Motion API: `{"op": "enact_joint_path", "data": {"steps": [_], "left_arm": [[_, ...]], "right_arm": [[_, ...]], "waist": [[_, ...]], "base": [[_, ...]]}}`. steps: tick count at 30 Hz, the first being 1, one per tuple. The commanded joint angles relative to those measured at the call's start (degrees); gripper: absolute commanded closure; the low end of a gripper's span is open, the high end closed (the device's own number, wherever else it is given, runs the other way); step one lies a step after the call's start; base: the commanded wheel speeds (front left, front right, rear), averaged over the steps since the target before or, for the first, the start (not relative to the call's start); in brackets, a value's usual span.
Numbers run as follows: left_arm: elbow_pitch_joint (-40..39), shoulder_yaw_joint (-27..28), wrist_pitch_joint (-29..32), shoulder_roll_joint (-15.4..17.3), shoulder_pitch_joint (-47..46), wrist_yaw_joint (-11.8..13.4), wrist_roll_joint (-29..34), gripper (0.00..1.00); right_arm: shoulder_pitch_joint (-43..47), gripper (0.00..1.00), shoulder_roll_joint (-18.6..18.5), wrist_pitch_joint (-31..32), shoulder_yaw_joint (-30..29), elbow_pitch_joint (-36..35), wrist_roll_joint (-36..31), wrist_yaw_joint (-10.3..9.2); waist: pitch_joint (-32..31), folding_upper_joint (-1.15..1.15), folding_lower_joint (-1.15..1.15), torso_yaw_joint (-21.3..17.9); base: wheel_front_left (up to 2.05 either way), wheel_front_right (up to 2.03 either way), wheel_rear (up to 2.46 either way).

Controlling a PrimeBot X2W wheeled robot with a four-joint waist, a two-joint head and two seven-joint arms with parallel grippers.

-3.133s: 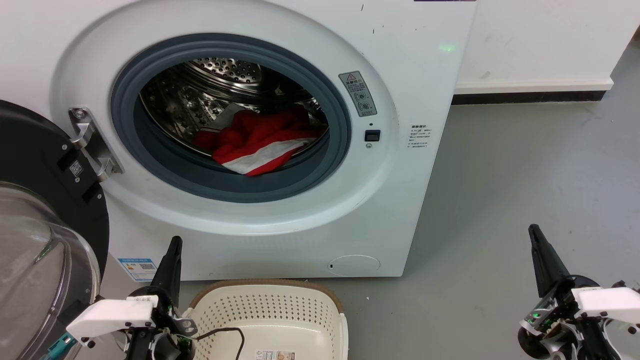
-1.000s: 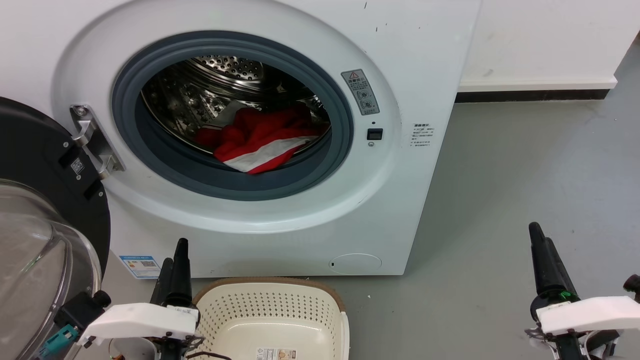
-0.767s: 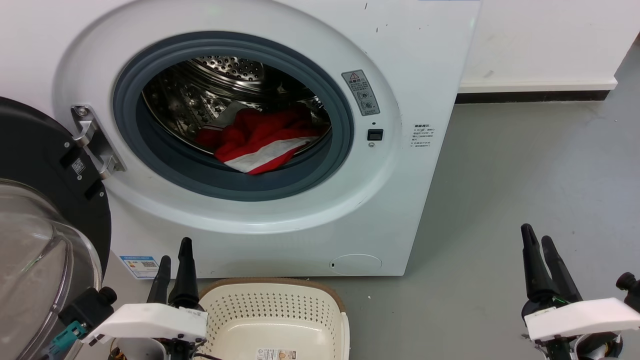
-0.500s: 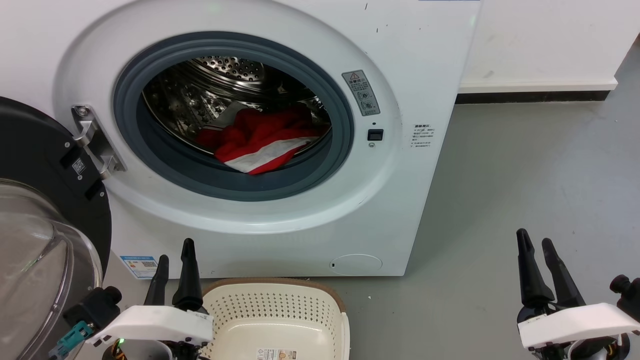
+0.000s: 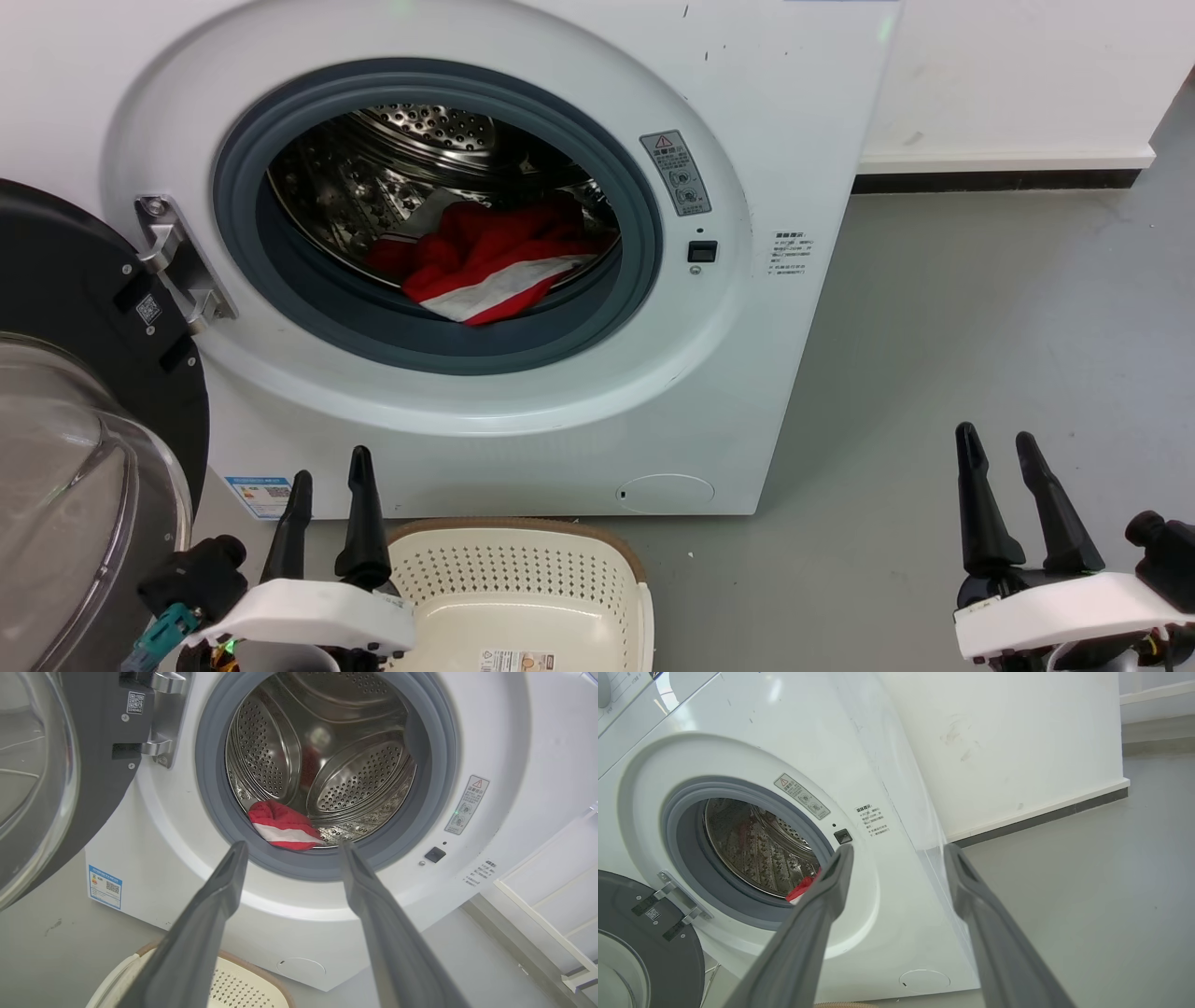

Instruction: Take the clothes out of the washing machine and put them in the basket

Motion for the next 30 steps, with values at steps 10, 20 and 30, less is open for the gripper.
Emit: {"op": "enact_joint_path", "data": {"steps": [10,20,30], "left_arm": [[-1.6,-0.3,-2.0,0.2,0.6,0.3,6.7,0.0],[-2.2,-0.6,-3.4,0.2,1.3,0.4,12.0,0.0],[-2.4,-1.0,-4.7,0.2,2.0,0.7,17.3,0.0]], "right_arm": [[0.8,0.0,0.0,-1.9,0.3,-2.5,-7.0,0.0],[1.8,0.0,0.0,-3.3,0.5,-3.8,-12.4,0.0],[2.6,0.0,0.0,-4.6,1.0,-4.9,-18.1,-0.01]], "waist": [[0.1,0.0,0.0,0.1],[0.2,0.0,0.0,0.1],[0.3,0.0,0.0,0.2]], "base": [[0.0,0.0,0.0],[0.0,0.0,0.0],[0.0,0.0,0.0]]}}
